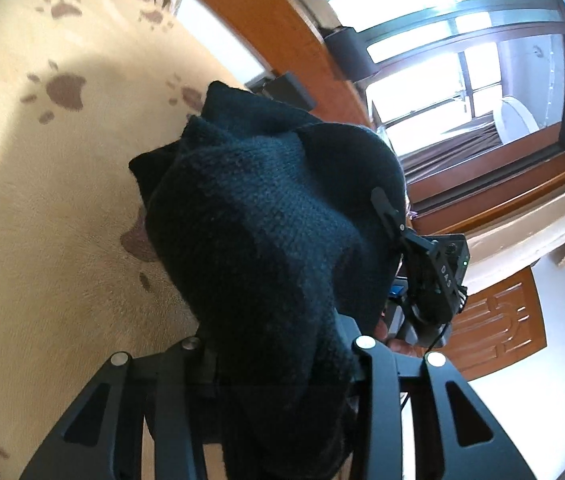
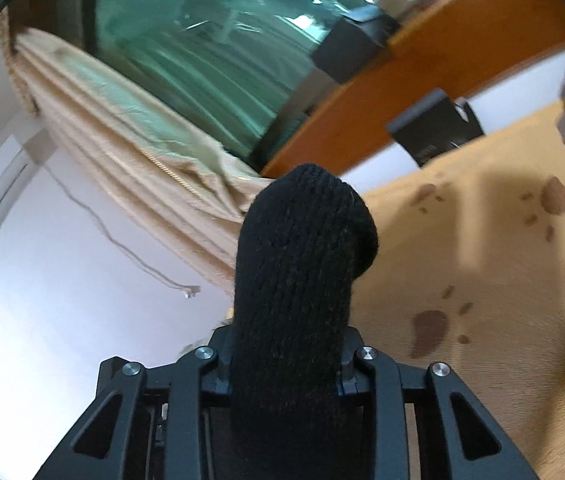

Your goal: Fold clothes

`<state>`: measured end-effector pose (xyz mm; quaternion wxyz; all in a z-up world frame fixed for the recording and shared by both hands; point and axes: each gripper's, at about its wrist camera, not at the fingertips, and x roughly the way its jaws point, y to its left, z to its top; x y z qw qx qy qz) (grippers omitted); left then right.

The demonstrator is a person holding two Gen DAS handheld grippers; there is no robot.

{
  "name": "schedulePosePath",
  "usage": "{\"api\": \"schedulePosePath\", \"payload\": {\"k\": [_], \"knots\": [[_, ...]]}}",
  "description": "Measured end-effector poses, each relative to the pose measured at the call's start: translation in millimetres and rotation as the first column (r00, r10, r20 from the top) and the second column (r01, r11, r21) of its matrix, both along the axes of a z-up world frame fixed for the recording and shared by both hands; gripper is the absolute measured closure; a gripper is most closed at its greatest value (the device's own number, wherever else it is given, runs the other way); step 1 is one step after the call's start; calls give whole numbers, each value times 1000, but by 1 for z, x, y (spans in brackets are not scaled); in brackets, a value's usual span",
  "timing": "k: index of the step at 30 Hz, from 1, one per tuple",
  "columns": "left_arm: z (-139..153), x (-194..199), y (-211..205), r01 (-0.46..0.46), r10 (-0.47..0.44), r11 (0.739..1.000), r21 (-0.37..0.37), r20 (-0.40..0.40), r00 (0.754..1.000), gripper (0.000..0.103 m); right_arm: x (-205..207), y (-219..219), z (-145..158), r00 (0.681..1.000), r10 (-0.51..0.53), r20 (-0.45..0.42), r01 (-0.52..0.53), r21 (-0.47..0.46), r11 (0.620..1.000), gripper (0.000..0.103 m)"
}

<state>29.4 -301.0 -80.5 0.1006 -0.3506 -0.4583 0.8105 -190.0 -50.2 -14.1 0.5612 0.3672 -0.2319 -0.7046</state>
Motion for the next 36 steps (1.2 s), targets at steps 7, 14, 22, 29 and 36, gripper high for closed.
{"api": "schedulePosePath", "payload": {"k": [7, 14, 22, 29, 36], "knots": [[26, 55, -14, -73, 69, 994, -75, -52, 996, 63, 44, -28, 27, 994, 68, -80, -68, 4, 998, 69], [53, 142, -54, -234, 219, 966, -113, -131, 967, 62, 104, -104, 60, 967, 221, -129, -224, -9, 975, 69], [82, 238, -123, -463, 428, 870, -171, -204, 880, 62, 166, -235, 71, 910, 391, -140, -396, -9, 918, 69], [46, 251, -190, -571, 559, 800, -181, -119, 821, 62, 185, -337, 31, 893, 441, -91, -435, 80, 897, 69], [3, 248, -216, -589, 587, 789, -174, -68, 807, 61, 175, -388, -20, 903, 425, -67, -404, 203, 892, 69]]}}
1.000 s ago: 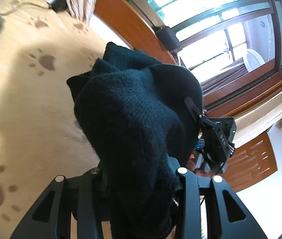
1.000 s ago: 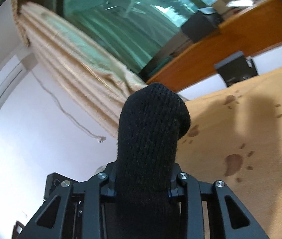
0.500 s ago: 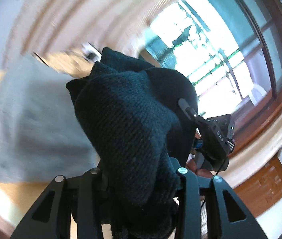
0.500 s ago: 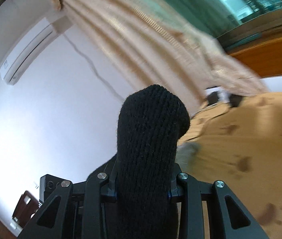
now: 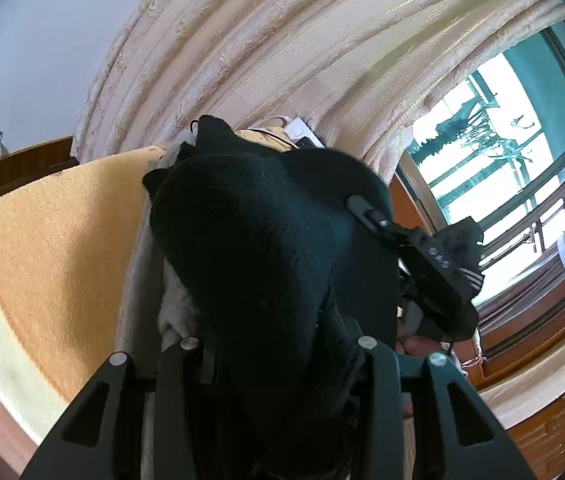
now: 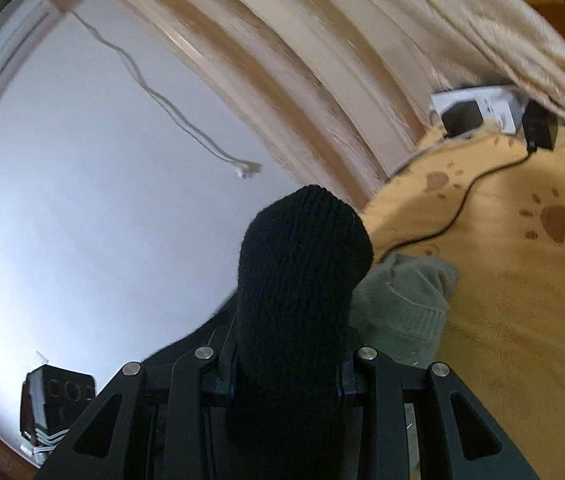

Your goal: Fold clothes

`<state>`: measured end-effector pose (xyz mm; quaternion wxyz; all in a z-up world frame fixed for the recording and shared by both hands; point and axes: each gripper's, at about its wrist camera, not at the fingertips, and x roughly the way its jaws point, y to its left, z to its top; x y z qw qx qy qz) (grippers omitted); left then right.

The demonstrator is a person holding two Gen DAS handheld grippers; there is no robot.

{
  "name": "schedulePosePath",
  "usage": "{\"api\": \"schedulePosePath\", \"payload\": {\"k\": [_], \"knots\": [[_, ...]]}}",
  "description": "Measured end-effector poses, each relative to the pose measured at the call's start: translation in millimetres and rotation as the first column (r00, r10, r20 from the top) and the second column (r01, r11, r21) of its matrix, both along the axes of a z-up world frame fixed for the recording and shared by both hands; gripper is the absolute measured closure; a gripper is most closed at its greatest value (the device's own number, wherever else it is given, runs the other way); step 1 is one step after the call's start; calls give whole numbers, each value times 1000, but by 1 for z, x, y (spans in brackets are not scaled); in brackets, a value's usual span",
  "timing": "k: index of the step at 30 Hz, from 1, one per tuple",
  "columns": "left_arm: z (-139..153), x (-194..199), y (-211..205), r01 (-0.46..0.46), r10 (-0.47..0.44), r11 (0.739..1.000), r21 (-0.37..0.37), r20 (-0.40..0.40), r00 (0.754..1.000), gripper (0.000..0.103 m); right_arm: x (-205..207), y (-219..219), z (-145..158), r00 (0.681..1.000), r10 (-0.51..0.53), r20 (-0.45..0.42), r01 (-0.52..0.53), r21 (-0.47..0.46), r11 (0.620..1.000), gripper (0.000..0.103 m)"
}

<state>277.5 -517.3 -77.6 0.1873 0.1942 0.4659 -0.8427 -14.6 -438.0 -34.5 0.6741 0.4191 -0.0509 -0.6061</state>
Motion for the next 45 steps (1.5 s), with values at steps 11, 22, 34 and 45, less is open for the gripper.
{"api": "schedulePosePath", "payload": {"k": [11, 22, 34, 45], "knots": [[-34, 3, -13, 110, -96, 986, 128, -107, 990, 44, -6, -9, -10, 994, -37, -101, 45, 83, 996, 48], [58, 44, 12, -90, 85, 981, -170, -38, 996, 24, 34, 64, 59, 847, -236, -477, 191, -141, 971, 42], [49, -76, -20, 148, -113, 963, -223, 162, 980, 22, 120, 99, 14, 687, 210, -695, -265, 30, 964, 42], [17, -79, -14, 97, 31, 922, -375, 321, 946, 24, 123, 94, -16, 572, 256, -780, -256, 127, 958, 40]]}}
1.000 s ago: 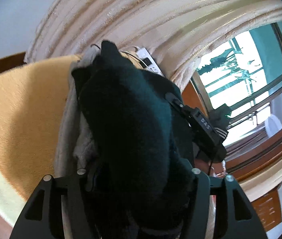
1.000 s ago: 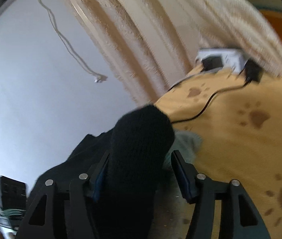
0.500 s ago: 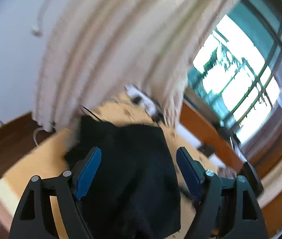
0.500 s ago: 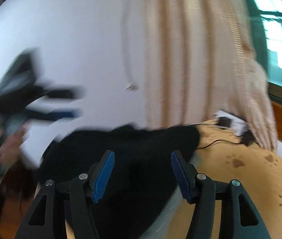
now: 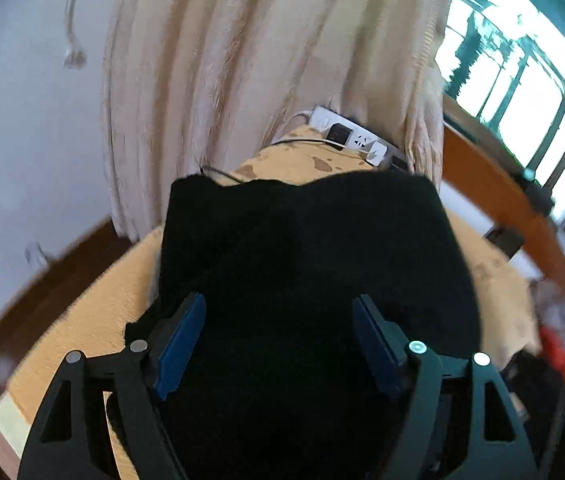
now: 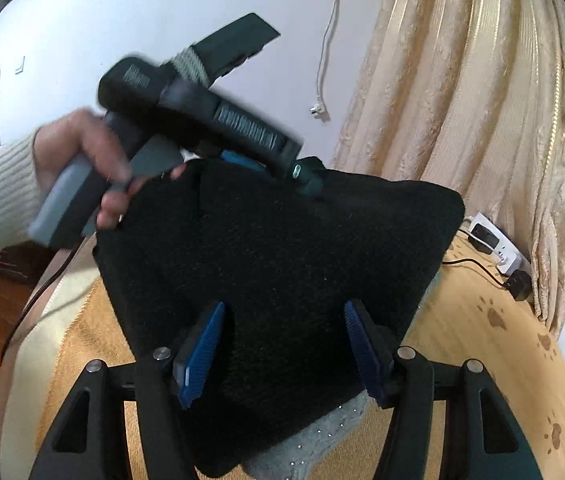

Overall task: Fold clothes
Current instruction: 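Lower the black garment onto the grey garment and open both grippers, then withdraw both open grippers from the stacked black garment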

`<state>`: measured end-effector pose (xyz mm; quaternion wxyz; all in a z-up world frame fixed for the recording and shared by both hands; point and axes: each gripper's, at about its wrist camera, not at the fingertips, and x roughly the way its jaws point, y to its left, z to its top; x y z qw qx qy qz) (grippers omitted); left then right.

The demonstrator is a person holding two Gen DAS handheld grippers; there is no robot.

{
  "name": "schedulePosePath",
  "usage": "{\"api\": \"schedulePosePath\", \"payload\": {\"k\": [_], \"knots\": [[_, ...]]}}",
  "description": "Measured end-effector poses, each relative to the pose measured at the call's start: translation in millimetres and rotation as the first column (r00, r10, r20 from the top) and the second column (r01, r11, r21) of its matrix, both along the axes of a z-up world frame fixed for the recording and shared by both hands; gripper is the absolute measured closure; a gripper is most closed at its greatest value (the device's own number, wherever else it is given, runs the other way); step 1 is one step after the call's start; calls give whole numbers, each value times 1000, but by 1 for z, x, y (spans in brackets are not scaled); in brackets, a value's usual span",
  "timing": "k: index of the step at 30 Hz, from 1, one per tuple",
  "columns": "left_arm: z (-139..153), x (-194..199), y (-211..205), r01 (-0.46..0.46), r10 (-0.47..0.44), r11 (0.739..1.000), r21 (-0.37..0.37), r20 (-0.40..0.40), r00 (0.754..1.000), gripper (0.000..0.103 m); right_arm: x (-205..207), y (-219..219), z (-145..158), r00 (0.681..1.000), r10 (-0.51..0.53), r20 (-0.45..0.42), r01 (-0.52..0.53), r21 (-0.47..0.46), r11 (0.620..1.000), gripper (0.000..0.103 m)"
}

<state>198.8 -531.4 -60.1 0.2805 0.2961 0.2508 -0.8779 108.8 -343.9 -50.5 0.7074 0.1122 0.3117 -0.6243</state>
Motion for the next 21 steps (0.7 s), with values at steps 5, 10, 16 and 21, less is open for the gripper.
{"api": "schedulePosePath", "payload": {"k": [5, 10, 16, 21], "knots": [[12, 10, 18, -40, 40, 998, -51, -4, 999, 22, 2, 4, 2, 1000, 8, -28, -8, -35, 999, 31], [41, 26, 63, -188, 199, 953, -236, 23, 980, 0, 9, 20, 4, 994, -59, -90, 55, -56, 997, 0], [73, 44, 118, -270, 314, 864, -425, 36, 949, 0, 4, 54, 24, 982, -176, -71, 168, -104, 980, 0], [85, 53, 144, -300, 328, 862, -408, -1, 945, 0, 2, 85, 51, 961, -276, -25, 269, -156, 950, 0]]}}
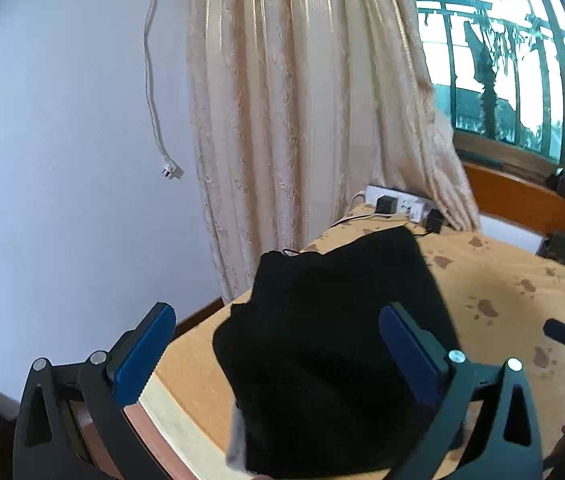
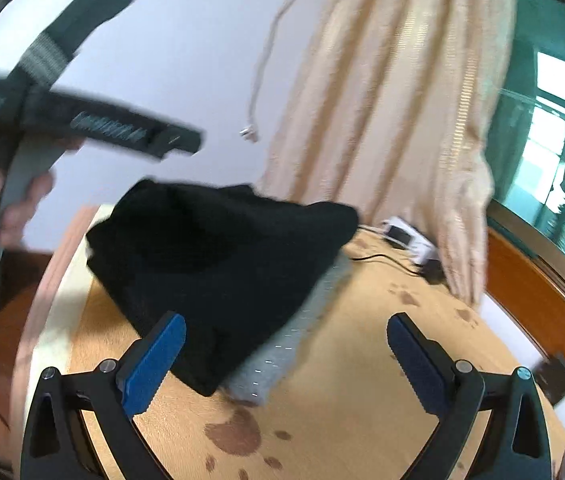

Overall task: Fold clothes
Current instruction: 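Withdraw both open grippers from the stacked black garment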

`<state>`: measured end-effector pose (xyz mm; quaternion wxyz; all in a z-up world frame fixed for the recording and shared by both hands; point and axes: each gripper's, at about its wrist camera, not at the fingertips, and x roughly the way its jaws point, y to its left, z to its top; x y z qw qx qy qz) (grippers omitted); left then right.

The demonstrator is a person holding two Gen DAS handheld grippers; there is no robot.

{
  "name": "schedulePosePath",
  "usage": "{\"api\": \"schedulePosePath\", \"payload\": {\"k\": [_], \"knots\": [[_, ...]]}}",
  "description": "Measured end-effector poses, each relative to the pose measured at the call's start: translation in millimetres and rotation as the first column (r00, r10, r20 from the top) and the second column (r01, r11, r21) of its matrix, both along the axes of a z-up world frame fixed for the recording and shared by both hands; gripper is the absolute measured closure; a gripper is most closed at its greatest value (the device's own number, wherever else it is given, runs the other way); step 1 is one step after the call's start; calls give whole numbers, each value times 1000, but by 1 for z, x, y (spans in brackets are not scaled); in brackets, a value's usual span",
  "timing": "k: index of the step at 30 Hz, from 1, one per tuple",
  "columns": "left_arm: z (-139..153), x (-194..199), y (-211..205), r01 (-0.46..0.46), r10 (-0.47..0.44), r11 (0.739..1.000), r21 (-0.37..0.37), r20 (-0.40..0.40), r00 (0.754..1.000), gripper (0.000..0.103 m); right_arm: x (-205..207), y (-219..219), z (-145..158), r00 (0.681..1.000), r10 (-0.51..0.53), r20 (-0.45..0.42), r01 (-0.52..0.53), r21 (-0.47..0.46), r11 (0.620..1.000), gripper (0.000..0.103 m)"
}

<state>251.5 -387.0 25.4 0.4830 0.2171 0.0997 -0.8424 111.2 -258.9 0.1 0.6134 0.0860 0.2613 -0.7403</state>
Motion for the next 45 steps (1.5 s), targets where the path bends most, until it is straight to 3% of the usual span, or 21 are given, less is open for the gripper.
{"api": "schedulePosePath", "payload": {"k": [8, 15, 28, 45], "knots": [[14, -9, 42, -30, 32, 996, -80, 15, 999, 0, 10, 35, 35, 991, -131, -22, 127, -124, 984, 0], [14, -17, 68, -16, 17, 997, -77, 19, 1000, 0, -8, 45, 50, 978, -207, 19, 207, -176, 962, 0], [-1, -16, 82, -55, 58, 996, -74, 42, 997, 0, -13, 66, 66, 966, -236, 103, 254, -231, 939, 0], [-23, -6, 75, -66, 67, 997, -25, 43, 997, 0, 10, 44, 39, 980, -187, 64, 194, -138, 971, 0]]}}
